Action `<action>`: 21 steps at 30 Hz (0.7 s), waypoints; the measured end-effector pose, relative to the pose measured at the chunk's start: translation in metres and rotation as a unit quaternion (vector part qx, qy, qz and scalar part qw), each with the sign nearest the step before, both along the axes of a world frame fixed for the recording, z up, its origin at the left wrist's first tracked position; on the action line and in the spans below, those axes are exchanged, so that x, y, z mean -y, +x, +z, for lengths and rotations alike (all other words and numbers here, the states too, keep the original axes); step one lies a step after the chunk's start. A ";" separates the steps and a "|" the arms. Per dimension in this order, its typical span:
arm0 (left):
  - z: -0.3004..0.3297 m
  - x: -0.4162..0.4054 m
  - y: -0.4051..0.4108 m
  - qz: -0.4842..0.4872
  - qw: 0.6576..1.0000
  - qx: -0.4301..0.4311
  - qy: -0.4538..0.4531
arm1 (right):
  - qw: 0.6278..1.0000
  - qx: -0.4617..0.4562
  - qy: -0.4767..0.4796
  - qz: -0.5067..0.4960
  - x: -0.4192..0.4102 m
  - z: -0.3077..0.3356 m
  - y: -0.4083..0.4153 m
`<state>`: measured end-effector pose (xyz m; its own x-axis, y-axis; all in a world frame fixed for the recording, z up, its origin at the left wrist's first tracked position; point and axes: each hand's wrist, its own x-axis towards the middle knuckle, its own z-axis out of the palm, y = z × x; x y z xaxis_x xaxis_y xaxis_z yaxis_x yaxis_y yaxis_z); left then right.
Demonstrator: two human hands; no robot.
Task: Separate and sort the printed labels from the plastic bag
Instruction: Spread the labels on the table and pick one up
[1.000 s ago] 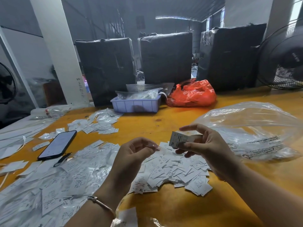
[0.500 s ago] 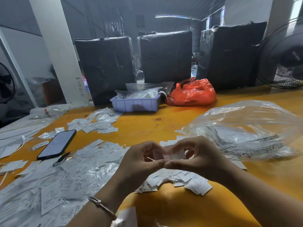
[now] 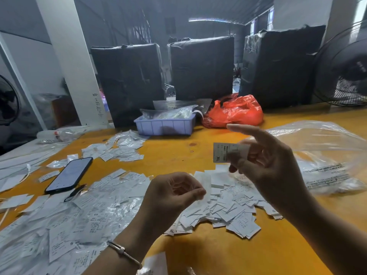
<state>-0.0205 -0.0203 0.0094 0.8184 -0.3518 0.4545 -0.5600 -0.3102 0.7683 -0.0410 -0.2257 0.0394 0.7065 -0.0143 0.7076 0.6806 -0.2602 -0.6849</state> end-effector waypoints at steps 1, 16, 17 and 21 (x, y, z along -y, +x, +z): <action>0.000 0.000 0.000 0.005 1.000 0.018 0.008 | 1.000 0.019 -0.015 0.002 -0.001 0.002 -0.003; -0.001 0.003 -0.001 -0.003 0.998 0.050 0.038 | 0.993 -0.023 -0.109 0.048 -0.006 -0.001 -0.001; -0.001 0.003 -0.002 -0.007 0.998 0.045 0.037 | 0.993 -0.033 -0.103 0.056 -0.005 -0.001 0.000; 0.001 0.002 -0.002 -0.032 0.999 0.010 0.018 | 0.992 -0.061 -0.042 0.105 -0.001 -0.001 0.002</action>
